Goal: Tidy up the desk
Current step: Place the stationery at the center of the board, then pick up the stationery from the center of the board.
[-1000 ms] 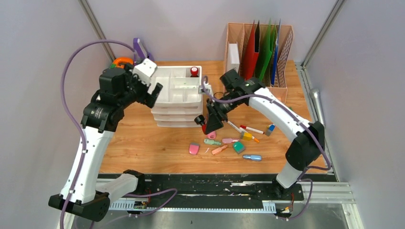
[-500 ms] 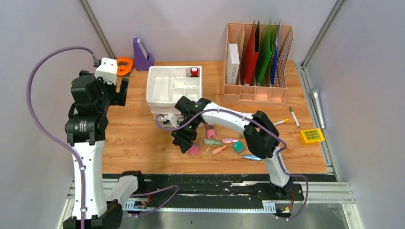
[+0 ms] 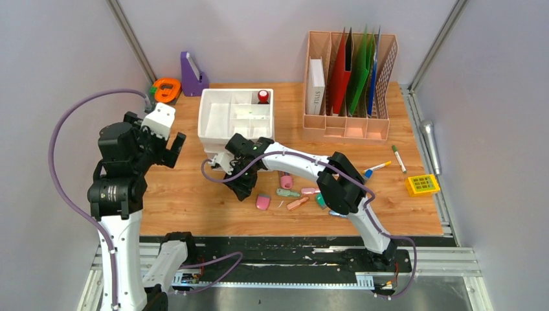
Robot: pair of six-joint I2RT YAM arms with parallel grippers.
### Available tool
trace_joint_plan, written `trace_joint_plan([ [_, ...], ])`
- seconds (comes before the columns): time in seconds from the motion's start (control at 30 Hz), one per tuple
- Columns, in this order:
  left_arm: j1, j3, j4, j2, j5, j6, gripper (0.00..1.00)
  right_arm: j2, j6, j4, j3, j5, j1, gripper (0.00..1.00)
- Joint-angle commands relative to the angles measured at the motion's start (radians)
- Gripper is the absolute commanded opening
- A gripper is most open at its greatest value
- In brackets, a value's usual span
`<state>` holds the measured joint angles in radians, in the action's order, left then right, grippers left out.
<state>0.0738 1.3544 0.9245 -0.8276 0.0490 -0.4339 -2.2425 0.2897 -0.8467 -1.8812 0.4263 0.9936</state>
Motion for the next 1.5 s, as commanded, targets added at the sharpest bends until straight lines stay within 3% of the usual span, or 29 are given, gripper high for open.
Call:
trace_joint_plan([
  [0.0,0.006,-0.016,0.101,0.022,0.192,-0.133,1.00,-0.031,0.012,0.003,-0.034,-0.050,-0.006,0.41],
  [0.2,0.006,-0.040,0.210,0.040,0.296,-0.230,1.00,-0.016,0.034,-0.012,-0.041,-0.105,-0.007,0.55],
  [0.43,0.006,-0.066,0.292,0.071,0.366,-0.365,1.00,0.060,0.034,-0.050,-0.030,-0.127,-0.007,0.62],
  [0.77,0.005,-0.202,0.422,0.108,0.554,-0.684,1.00,0.407,0.086,-0.087,0.147,-0.031,-0.064,0.63],
  [0.97,-0.025,-0.268,0.427,0.077,0.636,-0.862,1.00,0.615,0.126,-0.095,0.277,0.117,-0.240,0.62],
  [1.17,-0.313,-0.303,0.302,-0.035,0.501,-0.840,1.00,0.735,0.122,-0.095,0.350,0.304,-0.495,0.62],
  [1.47,-0.659,-0.395,0.057,-0.267,0.239,-0.762,0.99,0.834,0.090,-0.032,0.508,0.423,-0.723,0.61],
])
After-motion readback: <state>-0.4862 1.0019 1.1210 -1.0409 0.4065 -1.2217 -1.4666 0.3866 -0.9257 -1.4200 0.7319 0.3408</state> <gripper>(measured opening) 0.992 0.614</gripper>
